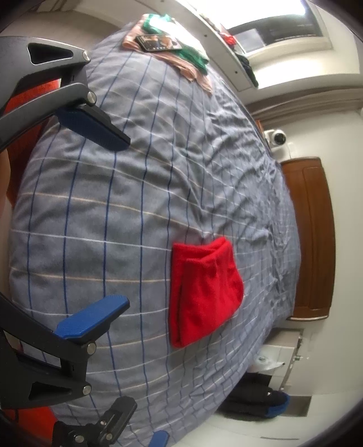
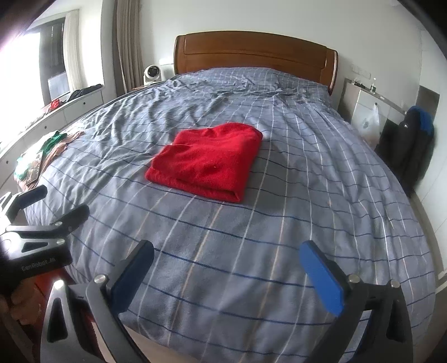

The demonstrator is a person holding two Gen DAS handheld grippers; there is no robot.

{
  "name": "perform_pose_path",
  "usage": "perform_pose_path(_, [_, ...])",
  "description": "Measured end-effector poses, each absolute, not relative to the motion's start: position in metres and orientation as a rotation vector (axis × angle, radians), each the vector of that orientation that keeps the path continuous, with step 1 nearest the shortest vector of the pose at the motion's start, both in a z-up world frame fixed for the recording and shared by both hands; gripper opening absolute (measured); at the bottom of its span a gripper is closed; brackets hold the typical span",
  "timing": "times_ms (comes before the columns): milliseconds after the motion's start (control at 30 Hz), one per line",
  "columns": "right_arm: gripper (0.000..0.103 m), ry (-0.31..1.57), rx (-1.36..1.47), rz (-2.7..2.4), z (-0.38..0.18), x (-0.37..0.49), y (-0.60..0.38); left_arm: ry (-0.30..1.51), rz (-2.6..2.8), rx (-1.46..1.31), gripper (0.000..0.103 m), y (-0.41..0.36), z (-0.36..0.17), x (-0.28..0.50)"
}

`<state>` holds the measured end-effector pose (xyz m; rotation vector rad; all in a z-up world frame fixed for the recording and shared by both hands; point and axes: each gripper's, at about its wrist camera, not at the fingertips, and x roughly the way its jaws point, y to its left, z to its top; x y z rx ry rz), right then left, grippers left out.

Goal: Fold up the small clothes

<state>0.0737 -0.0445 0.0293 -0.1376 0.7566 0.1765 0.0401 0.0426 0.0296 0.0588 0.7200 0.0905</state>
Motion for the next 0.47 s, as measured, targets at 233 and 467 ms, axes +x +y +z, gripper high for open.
perform_pose_path(233, [0.102,0.749,-0.168,0.181,0.0318,0.0701,-0.0376,0.705,0.098,0.072,0.103,0.0433,0.0298,0.0382])
perform_pose_path(467, [0.102,0.755,-0.162,0.178,0.0287,0.0709,-0.0394,0.660,0.093,0.071,0.103,0.0408,0.0366,0.0294])
